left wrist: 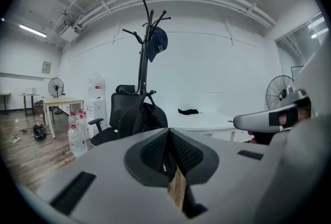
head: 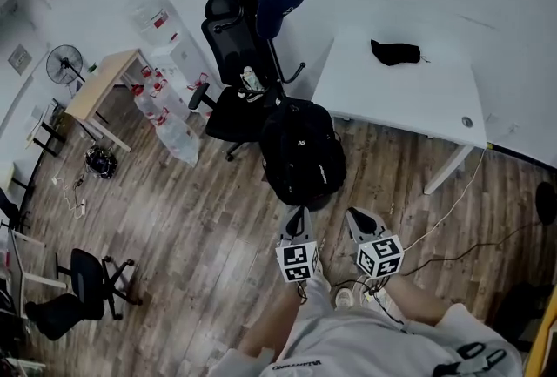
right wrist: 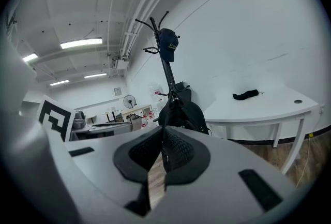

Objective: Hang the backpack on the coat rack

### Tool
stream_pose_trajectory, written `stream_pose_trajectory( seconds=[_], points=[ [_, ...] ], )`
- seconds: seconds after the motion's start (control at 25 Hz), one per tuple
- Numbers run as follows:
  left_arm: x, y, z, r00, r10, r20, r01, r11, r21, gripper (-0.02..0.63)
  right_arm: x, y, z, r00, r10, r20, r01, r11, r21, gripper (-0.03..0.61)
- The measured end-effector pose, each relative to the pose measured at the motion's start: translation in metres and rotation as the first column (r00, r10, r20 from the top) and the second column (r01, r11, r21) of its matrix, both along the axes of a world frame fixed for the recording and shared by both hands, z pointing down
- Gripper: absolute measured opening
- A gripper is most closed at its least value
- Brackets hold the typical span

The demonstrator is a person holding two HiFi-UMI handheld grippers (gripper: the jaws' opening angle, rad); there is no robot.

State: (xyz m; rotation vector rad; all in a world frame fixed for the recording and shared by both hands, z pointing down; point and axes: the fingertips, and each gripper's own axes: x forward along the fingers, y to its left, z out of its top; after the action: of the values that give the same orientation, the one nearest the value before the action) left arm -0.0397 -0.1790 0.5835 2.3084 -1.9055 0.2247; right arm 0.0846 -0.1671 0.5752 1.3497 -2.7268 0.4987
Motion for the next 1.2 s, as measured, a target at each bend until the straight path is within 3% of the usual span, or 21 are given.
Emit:
stream_pose_trajectory(
  seconds=[0.48, 0.84, 1.2],
  points=[
    [-0.018, 0.061, -0.007, 0.997, -0.076, -0.015, 0.076, 0.997, 0.010, 0.009, 0.019, 0.035, -0.012, 1.000, 0.021, 0.009, -0.022, 0.999, 0.039, 0.026],
    [-0.044, 0.094, -0.001, 0.999, -0.038, -0.033, 0.038, 0.999, -0.007, 0.009, -0.001, 0.062, -0.009, 0.998, 0.064, -0.023, -0.063, 0.998, 0.031, 0.026],
    [-0.074, 0.164, -0.004, 0.998, 0.028, -0.057, -0.028, 1.000, 0.002, 0.009, -0.034, 0.128, -0.018, 0.992, 0.125, -0.034, -0.123, 0.991, 0.044, 0.026]
  ],
)
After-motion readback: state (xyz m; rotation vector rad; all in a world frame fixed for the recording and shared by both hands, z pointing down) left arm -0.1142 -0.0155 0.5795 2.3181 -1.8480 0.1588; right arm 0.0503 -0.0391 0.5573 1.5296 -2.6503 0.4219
